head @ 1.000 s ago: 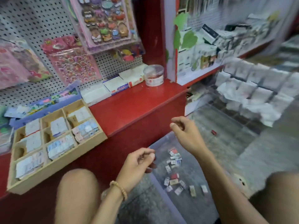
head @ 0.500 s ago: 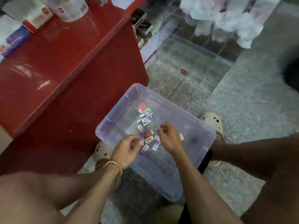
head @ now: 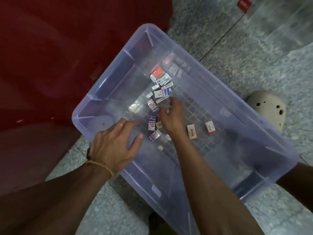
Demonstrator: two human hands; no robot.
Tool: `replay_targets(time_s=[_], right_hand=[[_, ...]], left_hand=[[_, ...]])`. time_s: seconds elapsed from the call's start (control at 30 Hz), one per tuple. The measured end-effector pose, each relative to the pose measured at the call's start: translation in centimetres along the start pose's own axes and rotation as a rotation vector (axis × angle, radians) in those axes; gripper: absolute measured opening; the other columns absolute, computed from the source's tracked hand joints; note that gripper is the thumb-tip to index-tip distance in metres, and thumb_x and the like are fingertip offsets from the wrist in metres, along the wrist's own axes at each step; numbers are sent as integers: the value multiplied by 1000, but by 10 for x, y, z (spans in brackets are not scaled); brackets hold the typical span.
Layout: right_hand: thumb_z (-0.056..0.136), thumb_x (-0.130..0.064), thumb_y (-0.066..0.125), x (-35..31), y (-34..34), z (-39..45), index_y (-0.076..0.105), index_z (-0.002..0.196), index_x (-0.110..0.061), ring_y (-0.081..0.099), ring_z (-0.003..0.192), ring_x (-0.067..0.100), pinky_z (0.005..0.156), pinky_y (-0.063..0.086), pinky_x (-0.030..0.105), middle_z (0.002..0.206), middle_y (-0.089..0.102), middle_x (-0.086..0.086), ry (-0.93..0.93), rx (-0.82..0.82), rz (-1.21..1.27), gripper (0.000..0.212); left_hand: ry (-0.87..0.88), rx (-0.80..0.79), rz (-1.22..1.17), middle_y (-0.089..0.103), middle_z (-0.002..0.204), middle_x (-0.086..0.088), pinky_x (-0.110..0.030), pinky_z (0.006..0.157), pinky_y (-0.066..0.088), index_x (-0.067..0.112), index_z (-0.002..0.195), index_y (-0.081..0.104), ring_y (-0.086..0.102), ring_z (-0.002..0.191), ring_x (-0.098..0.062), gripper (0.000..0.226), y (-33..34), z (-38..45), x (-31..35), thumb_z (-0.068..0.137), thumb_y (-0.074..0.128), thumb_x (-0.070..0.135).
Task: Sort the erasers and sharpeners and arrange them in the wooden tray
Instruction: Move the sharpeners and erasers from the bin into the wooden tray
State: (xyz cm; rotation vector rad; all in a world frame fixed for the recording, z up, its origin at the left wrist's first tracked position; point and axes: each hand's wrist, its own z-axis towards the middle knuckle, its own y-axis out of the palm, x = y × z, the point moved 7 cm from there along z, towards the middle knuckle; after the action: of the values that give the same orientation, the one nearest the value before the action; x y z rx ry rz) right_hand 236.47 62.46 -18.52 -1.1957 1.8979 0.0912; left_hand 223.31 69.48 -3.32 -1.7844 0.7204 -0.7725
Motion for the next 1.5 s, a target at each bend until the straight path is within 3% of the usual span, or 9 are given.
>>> replay_targets(time_s=[0.13,0.23,0.47,0.73,0.9,1.0,1.13,1.37,1.5], right_hand=[[60,-68,61,-3,30,43,51,130,-9,61,111,31,94,52,47,124,61,13,142,154,289,92],[53,-70,71,-13,38,56,47,137,-7,59,115,32,97,51,49,127,59,15,231,265,448,107],[41,-64,69,3,47,84,67,105,-16,67,95,25,81,59,44,96,70,6,249,323,465,80],[54,-34,86,-4,70,88,47,117,-20,69,88,21,78,61,39,103,65,4,323,239,599,75],[57,-13,76,-21,62,79,53,113,3,71,79,35,62,62,47,95,68,21,229,256,743,63],[71,-1,71,-22,53,73,57,99,3,64,55,25,44,51,30,73,63,16,176,99,837,31],[87,3,63,-21,34,46,56,89,-8,51,47,8,41,39,19,60,52,-1,282,-163,1086,13],[96,-7,50,-35,9,-14,59,100,-8,49,39,7,33,35,18,57,54,0,411,-360,1103,10],[96,-10,52,-52,-2,-47,60,89,-12,41,37,6,32,33,17,53,46,-3,421,-412,1077,11]], left_hand=[[-18,4,-35,65,95,0,-31,54,49,20,111,60,67,75,-23,33,0,1,-1,89,50,41],[-25,11,-41,66,95,-1,-26,54,45,18,112,61,67,73,-21,34,-1,2,-3,89,50,41],[-58,40,-84,66,93,0,-27,53,47,17,109,63,66,70,-20,34,-1,2,-5,88,50,42],[-54,93,-107,68,89,-2,-31,50,50,14,106,66,67,69,-22,34,-1,1,-7,89,51,41],[-70,111,-134,68,87,-1,-29,52,49,13,104,67,66,68,-21,36,-2,1,-9,88,52,41],[-73,122,-154,67,86,-1,-31,52,50,13,104,67,66,69,-21,35,-2,0,-10,87,53,41],[-80,121,-168,67,87,0,-29,52,49,14,104,66,65,68,-21,36,-3,0,-10,87,51,42],[-104,64,-130,66,94,2,-30,57,48,20,108,61,67,75,-22,38,-4,0,-8,87,46,47],[-158,1,-235,61,103,5,-36,64,54,24,111,59,67,80,-20,42,-6,1,-6,89,40,53]])
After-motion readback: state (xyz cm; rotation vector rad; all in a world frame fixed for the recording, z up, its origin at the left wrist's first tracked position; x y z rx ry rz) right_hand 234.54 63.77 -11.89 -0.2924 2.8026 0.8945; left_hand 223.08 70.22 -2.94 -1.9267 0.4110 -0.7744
